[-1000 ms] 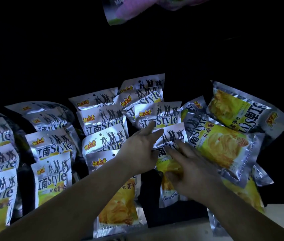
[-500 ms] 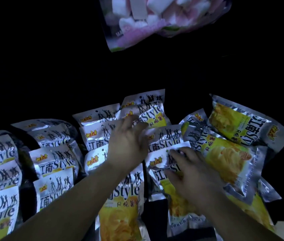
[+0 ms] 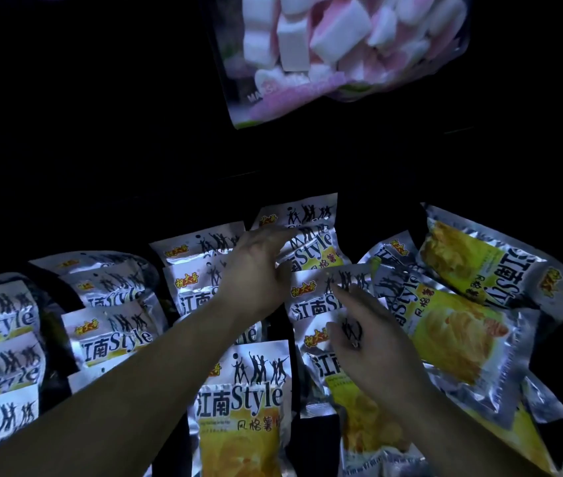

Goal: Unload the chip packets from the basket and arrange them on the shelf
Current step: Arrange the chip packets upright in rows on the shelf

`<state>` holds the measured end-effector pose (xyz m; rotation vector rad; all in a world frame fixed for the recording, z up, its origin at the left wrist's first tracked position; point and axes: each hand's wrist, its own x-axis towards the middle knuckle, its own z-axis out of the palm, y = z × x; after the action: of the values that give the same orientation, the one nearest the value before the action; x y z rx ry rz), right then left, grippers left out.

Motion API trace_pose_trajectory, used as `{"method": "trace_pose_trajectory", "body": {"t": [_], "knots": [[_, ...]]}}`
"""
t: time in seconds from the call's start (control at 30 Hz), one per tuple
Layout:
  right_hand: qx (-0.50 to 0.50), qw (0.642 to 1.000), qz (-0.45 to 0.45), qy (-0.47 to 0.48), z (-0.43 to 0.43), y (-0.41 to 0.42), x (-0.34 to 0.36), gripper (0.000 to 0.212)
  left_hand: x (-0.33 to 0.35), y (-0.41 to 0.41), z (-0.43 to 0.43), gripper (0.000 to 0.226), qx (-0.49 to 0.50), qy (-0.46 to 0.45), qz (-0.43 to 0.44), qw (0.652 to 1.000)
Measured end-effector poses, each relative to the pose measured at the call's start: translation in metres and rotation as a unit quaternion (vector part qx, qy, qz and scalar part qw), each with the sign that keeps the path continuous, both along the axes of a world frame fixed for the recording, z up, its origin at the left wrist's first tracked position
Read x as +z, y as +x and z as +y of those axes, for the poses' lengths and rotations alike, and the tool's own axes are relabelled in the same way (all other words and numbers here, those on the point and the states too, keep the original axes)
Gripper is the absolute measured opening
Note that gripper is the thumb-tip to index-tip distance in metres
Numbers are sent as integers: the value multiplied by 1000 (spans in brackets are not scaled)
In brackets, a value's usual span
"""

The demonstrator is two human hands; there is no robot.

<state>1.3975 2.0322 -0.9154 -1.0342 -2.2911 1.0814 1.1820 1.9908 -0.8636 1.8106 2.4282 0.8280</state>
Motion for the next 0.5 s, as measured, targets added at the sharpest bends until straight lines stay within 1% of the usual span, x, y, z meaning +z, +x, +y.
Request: {"method": "trace_pose_trajectory", "body": {"t": [0.03, 0.07, 0.13, 0.2, 0.27, 0.33, 0.4, 0.5], "knots": [[-11, 1000, 5, 17, 2, 2, 0, 54, -1, 3, -5, 47, 7, 20, -4, 1000], [-21, 999, 9, 36, 5, 5, 1, 51, -3, 5, -9, 43, 25, 42, -13, 999], [-37, 997, -5, 63, 11, 11, 1, 50, -3, 11, -17, 31, 74, 60, -42, 995], [-56, 994, -47, 78, 18, 16, 2, 47, -1, 16, -19, 23, 103, 26, -85, 991], [-63, 991, -85, 85, 19, 16, 0, 40, 3, 19, -17, 16, 120, -14, -103, 987], [-52, 991, -93, 77, 16, 16, 0, 40, 8, 20, -16, 15, 119, -1, -78, 990], [-40, 995, -79, 46, 14, 15, 0, 46, 9, 17, -14, 19, 103, 13, -50, 993], [-46, 999, -8, -23, 15, 13, 3, 50, 8, 13, -16, 25, 111, 6, -73, 991]]}}
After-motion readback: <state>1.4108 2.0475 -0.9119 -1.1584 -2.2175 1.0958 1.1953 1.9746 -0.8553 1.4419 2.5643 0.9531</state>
